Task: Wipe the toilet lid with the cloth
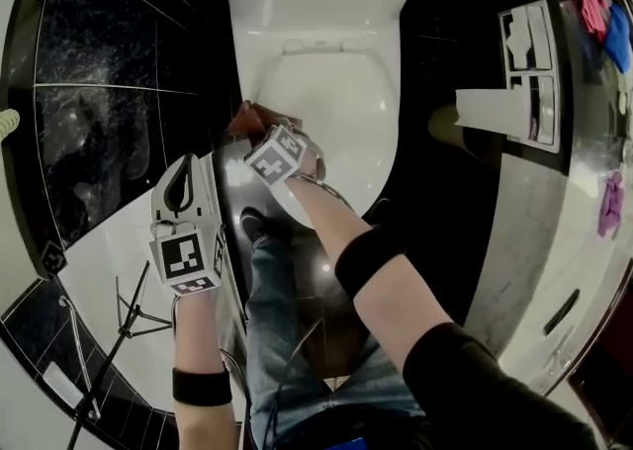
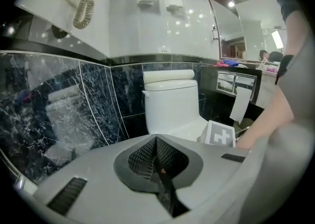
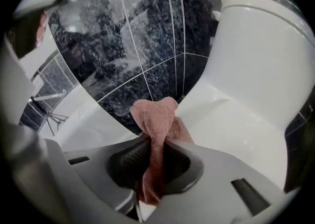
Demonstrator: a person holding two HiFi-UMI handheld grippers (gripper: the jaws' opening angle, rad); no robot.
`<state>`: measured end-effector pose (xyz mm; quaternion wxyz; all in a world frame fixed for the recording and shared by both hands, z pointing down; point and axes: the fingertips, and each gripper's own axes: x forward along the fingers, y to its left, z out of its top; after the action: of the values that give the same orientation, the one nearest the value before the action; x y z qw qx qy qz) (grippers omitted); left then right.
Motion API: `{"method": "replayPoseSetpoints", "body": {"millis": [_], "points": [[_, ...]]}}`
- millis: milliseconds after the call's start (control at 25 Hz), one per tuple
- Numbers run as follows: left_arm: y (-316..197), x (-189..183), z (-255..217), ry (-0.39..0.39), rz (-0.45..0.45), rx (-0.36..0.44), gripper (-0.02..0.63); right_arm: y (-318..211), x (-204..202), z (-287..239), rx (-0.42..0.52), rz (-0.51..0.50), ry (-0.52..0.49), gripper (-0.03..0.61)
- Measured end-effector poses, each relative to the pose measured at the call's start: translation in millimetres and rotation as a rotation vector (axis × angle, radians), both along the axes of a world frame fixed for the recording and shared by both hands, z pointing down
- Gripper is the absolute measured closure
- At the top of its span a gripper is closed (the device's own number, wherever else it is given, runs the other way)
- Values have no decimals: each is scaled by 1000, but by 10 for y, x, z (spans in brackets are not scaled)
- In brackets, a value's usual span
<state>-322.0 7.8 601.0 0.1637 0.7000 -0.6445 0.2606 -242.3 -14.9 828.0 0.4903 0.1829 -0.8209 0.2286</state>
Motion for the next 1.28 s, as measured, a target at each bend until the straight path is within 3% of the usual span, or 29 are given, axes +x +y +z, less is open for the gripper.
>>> {"method": "replayPoseSetpoints", "body": {"millis": [160, 360, 560, 800, 880, 960, 1160, 1280], "points": [[51, 4, 15, 11, 0, -7, 608, -101, 451, 20, 11, 86, 11, 500], [38, 293, -37, 30, 51, -1, 608, -381, 1632, -99, 90, 184, 108, 500], [58, 574, -12, 23, 88, 5, 608, -446, 2746, -56, 83, 345, 178, 500], [85, 828, -61, 23, 108, -5, 608, -542, 3197, -16, 91, 388, 251, 500], [105, 821, -92, 16, 108, 1, 608, -517, 3159, -70, 88, 406, 266, 500], [145, 783, -146, 14, 99, 5, 608, -412, 2811, -215, 102, 366, 200, 500], [306, 631, -249, 16, 79, 4, 608, 314, 1219, -487, 79, 121, -36, 500], [403, 524, -296, 19, 50, 4, 608, 763, 507, -365, 26, 29, -72, 500]]}}
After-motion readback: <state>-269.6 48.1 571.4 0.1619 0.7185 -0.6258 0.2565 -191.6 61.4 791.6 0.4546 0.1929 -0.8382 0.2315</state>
